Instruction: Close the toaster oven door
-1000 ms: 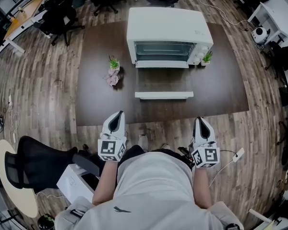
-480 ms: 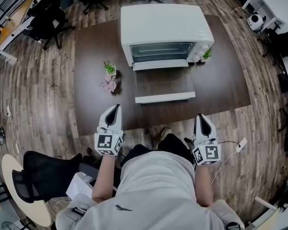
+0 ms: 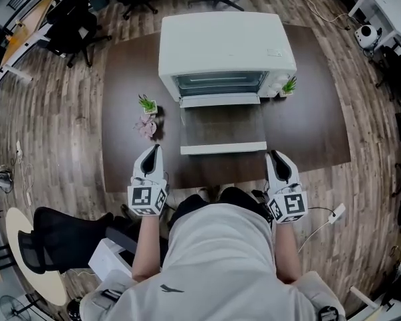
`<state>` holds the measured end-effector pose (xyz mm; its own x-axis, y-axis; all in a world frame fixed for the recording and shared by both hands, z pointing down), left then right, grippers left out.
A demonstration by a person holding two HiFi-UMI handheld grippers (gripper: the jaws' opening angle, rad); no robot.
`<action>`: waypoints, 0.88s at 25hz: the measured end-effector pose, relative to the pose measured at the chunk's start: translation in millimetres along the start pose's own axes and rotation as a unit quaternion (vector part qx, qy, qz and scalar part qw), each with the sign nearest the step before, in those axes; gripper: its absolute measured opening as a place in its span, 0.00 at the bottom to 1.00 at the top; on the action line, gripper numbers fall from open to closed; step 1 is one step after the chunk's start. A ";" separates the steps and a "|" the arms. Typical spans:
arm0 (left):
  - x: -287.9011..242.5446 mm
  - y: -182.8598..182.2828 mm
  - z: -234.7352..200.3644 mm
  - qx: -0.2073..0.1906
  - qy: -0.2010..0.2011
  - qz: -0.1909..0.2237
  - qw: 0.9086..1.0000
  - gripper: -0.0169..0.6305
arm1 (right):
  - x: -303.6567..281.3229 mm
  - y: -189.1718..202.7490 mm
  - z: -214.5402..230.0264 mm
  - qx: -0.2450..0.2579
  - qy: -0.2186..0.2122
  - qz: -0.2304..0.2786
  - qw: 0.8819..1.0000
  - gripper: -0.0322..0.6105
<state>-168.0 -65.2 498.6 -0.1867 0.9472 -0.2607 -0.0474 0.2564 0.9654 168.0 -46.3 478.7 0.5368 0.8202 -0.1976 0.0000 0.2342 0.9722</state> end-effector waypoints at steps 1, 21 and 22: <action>-0.1 -1.3 2.9 0.001 -0.006 0.000 1.000 0.03 | -3.6 -1.3 4.6 0.002 -0.009 -0.002 1.000 0.14; -5.7 15.7 5.5 0.011 -0.027 -0.036 0.999 0.03 | -54.6 208.4 43.2 -0.073 -0.044 -0.297 0.951 0.43; -6.0 16.8 2.9 0.011 -0.027 -0.037 0.999 0.03 | -61.1 208.4 44.9 -0.069 -0.039 -0.291 0.953 0.43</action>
<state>-164.8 -66.0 516.4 -0.1295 0.9343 -0.3322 -0.0366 0.3303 0.9432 173.2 -71.0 699.1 0.5402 0.4909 -0.6835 0.2088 0.7086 0.6740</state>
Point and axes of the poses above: the fingertips, and each gripper's own axes: x backward along the fingers, z to its right, y out of its underside, the point moved 1 cm from there along x, backward along the fingers, and after that the axes turned 7 degrees about -y, right-handed, at the moved point
